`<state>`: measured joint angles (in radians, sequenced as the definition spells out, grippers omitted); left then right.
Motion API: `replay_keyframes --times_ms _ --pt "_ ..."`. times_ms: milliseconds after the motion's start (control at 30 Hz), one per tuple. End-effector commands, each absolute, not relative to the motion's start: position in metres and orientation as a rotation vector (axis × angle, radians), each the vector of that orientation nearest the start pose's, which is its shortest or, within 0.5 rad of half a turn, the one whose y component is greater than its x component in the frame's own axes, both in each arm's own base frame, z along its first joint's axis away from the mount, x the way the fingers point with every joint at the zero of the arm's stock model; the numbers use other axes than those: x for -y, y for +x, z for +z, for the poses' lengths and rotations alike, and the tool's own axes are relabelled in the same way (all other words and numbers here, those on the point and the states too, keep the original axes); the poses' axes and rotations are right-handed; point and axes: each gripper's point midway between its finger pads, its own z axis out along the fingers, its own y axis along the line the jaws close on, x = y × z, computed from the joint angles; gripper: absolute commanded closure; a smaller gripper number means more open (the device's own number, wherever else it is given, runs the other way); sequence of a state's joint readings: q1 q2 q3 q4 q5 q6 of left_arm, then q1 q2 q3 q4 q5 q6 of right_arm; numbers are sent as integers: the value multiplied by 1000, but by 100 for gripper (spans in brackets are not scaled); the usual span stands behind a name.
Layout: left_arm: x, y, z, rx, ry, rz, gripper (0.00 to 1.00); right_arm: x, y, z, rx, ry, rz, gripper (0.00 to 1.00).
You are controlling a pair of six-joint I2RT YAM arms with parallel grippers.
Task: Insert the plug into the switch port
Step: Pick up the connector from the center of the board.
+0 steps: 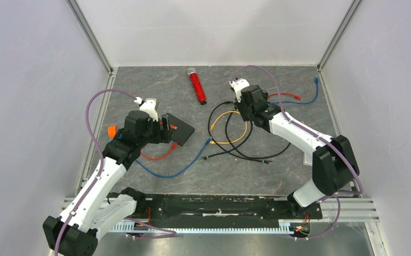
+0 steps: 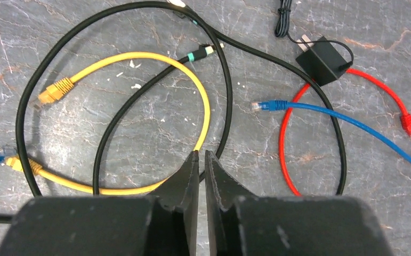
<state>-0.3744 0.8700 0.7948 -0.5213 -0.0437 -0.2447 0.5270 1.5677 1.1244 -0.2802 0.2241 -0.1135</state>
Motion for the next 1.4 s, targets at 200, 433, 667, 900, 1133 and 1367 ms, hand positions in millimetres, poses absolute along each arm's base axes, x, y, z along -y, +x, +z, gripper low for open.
replay_keyframes --times_ms 200,433,667,900,1133,1367 --pt "109 261 192 -2131 151 -336 21 -161 402 94 -2231 -542 -17 73" --pt "110 261 191 -2132 161 -343 21 -172 428 62 -2259 -571 5 68" --pt "111 260 191 -2132 164 -344 21 -174 446 37 -2305 -592 -12 63" --pt "110 261 193 -2124 165 -344 21 -167 443 12 -2360 -606 -21 63" --pt "110 260 194 -2115 166 -346 21 -169 437 8 -2380 -624 89 81" --pt "122 268 203 -2066 212 -396 20 -151 450 90 -2224 -606 -8 100"
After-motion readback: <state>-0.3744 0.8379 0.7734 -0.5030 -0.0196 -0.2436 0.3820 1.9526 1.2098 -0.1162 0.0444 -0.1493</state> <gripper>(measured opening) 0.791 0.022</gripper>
